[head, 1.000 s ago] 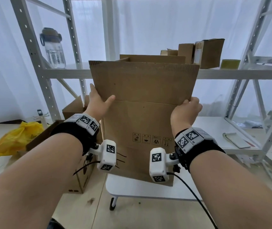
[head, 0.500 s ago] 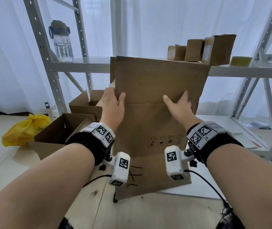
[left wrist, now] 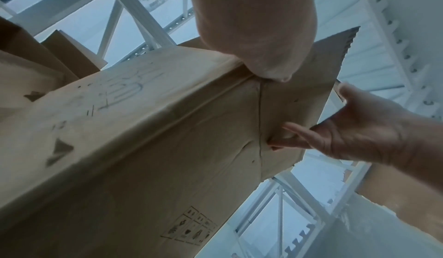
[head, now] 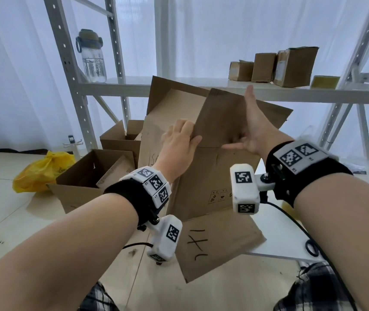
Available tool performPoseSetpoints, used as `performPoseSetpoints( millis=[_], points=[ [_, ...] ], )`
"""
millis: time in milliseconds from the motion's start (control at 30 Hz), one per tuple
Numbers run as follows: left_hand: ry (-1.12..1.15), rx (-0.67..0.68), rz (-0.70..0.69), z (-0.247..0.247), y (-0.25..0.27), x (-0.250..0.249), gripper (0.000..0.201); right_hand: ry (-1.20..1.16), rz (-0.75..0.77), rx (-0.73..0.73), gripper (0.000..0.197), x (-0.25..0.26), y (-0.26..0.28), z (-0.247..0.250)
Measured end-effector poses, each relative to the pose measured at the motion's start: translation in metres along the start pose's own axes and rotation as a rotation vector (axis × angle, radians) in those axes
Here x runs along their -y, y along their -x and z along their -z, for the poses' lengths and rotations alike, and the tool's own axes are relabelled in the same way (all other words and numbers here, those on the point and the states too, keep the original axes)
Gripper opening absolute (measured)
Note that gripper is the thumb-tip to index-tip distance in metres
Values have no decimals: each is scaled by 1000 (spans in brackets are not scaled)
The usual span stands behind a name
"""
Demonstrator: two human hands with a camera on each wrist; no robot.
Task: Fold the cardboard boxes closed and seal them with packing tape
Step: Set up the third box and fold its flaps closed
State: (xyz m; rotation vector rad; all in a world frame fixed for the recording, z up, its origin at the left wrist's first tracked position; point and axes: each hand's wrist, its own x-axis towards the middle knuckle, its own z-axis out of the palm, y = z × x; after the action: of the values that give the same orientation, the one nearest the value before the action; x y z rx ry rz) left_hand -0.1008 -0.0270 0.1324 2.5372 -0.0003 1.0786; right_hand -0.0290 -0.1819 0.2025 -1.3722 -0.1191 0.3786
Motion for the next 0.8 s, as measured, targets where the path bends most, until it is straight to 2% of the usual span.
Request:
performPoseSetpoints(
  millis=[67,100,167,200,300,367,500,667,800],
  points=[
    [-29,47,-39,-1,4,-4,16,45,10,-18,87,3,3,1],
    [-34,67,-60,-1,7,-6,17,51,16,-18,69,3,5,3],
    [-41,139,-95,-3,12,-5,18,-6,25,-34,20,5,12,6],
    [-54,190,-114,-4,14,-2,19,-28,28,-74,4,6,13,8],
    [-116,374,-148,-4,16,8,23,60,6,-227,15,3,13,18],
    [-83,451,-116,1,17,14,34,98,-31,-261,21,-7,13,26],
    [29,439,25,6,22,26,44,91,-68,-290,22,-35,8,46],
    [-92,526,175,-11,26,37,63,136,-82,-314,17,-45,12,49],
    [-169,616,242,-24,25,38,66,154,-56,-313,22,-50,13,45]
  ],
)
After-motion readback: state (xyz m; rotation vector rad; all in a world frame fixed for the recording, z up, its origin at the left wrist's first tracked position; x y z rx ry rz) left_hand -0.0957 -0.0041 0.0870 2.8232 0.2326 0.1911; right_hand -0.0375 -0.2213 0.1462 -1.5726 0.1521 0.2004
